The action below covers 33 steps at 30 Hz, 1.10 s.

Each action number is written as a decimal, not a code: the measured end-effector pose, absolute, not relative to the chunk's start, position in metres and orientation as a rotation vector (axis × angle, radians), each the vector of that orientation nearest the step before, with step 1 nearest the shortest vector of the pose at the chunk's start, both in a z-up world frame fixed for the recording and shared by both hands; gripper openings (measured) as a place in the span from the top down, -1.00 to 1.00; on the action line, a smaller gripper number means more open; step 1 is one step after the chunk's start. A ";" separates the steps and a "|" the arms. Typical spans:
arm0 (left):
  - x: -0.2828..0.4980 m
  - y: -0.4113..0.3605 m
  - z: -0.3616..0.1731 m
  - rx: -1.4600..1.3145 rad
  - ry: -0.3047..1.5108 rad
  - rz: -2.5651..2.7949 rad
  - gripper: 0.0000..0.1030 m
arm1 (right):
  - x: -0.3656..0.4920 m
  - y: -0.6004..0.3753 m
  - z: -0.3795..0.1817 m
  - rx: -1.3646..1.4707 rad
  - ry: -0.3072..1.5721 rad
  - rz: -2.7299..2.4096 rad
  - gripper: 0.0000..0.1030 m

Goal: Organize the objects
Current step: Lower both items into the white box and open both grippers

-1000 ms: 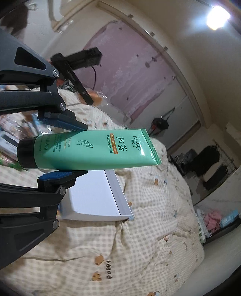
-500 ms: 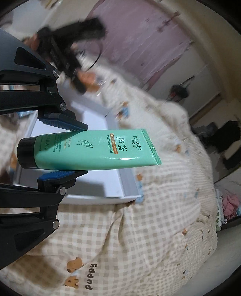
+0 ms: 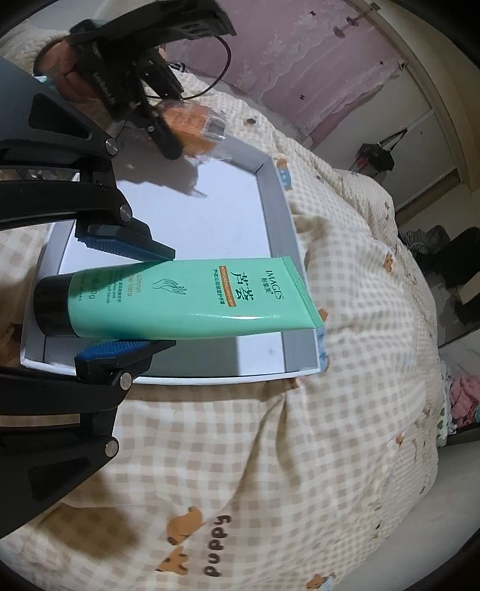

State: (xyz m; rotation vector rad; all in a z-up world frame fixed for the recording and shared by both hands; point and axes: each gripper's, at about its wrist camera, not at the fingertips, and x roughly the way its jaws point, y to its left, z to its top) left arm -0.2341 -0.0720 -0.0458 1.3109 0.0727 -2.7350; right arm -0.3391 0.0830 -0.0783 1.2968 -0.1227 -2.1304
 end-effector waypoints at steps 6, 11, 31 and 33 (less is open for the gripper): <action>-0.236 -0.065 -0.054 1.322 0.008 -2.730 -0.15 | -0.337 0.081 -0.078 1.300 -0.099 -2.146 0.21; -0.241 -0.063 -0.057 1.352 0.003 -2.729 -0.15 | -0.338 0.080 -0.078 1.299 -0.115 -2.144 0.21; -0.246 -0.089 -0.028 1.237 0.212 -2.776 -0.24 | -0.312 0.067 -0.061 1.096 0.044 -2.255 -0.36; -0.243 -0.092 -0.023 1.216 0.256 -2.789 -0.31 | -0.307 0.066 -0.053 1.042 0.069 -2.278 -0.46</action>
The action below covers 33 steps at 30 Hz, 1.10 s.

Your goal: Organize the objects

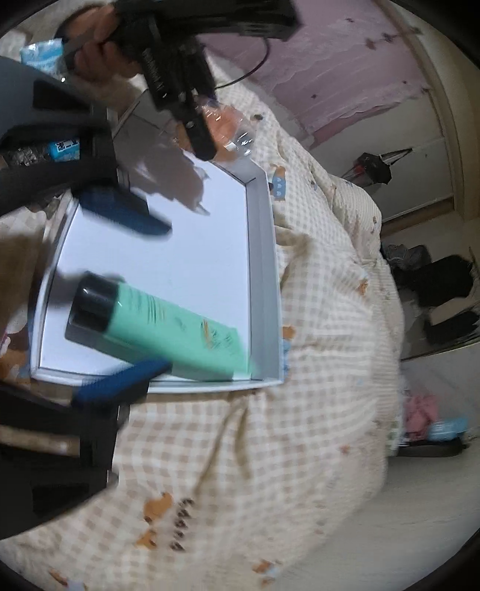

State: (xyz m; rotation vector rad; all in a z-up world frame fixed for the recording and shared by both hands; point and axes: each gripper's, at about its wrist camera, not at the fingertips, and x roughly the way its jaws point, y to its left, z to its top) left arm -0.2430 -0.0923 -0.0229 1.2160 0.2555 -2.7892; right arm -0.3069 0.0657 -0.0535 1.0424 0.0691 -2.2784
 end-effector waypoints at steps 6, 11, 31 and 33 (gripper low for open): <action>-0.227 -0.099 0.002 1.134 0.301 -2.842 -0.36 | -0.304 0.077 -0.025 0.971 0.017 -2.295 -0.46; -0.205 -0.103 0.037 1.021 0.309 -2.896 -0.37 | -0.292 0.090 0.014 0.892 -0.017 -2.291 -0.47; -0.065 -0.066 0.141 0.687 0.250 -3.048 -0.53 | -0.158 0.120 0.109 0.688 0.000 -2.161 -0.63; -0.054 -0.065 0.142 0.670 0.289 -3.052 -0.53 | -0.144 0.125 0.110 0.683 0.007 -2.159 -0.63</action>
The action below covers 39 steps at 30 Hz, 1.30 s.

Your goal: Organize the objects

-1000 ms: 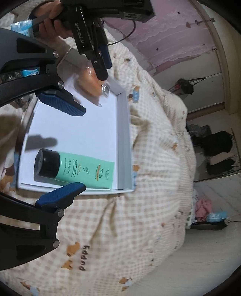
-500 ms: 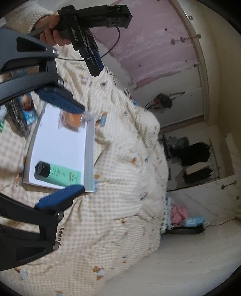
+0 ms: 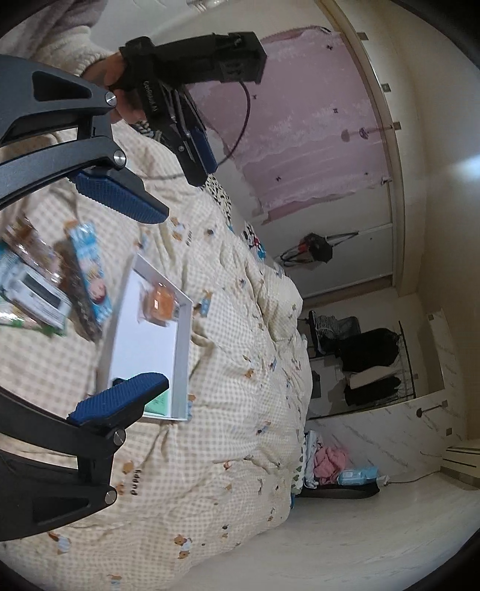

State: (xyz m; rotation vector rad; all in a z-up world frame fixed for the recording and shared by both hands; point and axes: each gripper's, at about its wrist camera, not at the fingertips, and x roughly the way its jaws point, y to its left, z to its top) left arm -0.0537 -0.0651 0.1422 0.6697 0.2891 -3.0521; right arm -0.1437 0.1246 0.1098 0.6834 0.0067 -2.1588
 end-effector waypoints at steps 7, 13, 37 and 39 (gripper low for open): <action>-0.022 -0.075 0.132 0.505 0.358 -2.930 -0.56 | -0.101 0.147 0.105 0.636 0.073 -2.232 -0.63; -0.013 -0.085 0.116 0.613 0.396 -2.911 -0.56 | -0.082 0.166 0.093 0.633 0.040 -2.230 -0.63; 0.019 -0.036 0.033 0.724 0.102 -2.991 -0.60 | -0.070 0.153 0.022 0.739 -0.060 -2.165 -0.64; 0.014 -0.039 0.027 0.773 0.137 -2.977 -0.61 | -0.069 0.151 0.016 0.746 -0.056 -2.163 -0.64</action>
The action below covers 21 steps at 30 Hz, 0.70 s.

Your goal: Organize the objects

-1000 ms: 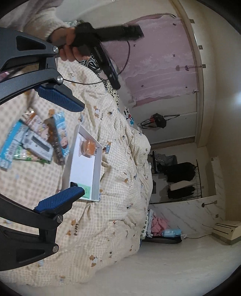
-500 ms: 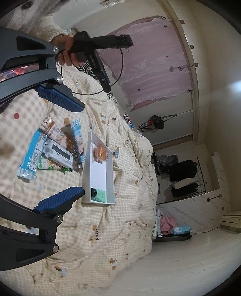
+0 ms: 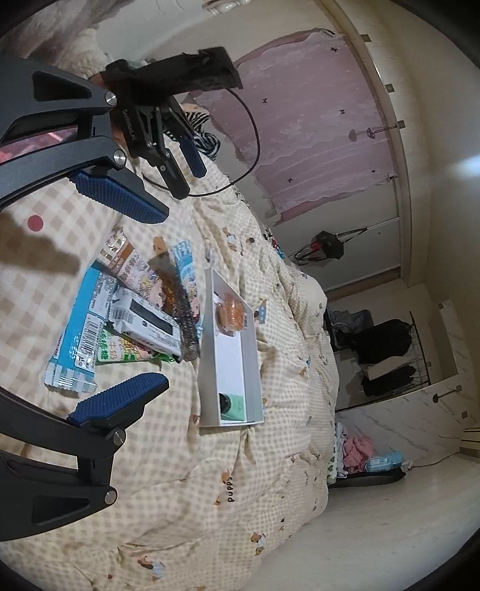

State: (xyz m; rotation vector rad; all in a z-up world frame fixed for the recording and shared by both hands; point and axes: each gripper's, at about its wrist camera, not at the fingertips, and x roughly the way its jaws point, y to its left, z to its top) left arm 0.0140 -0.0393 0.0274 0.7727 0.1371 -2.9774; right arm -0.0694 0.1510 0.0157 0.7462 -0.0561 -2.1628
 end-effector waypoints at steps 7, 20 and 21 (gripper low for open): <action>0.015 -0.047 0.016 0.799 0.236 -2.971 -0.61 | -0.062 0.147 0.004 0.722 -0.041 -2.173 -0.64; 0.035 -0.038 0.022 0.635 0.181 -3.010 -0.99 | -0.055 0.157 0.005 0.657 -0.079 -2.217 -1.00; 0.035 -0.037 0.022 0.636 0.176 -3.007 -0.99 | -0.055 0.156 0.005 0.659 -0.078 -2.217 -1.00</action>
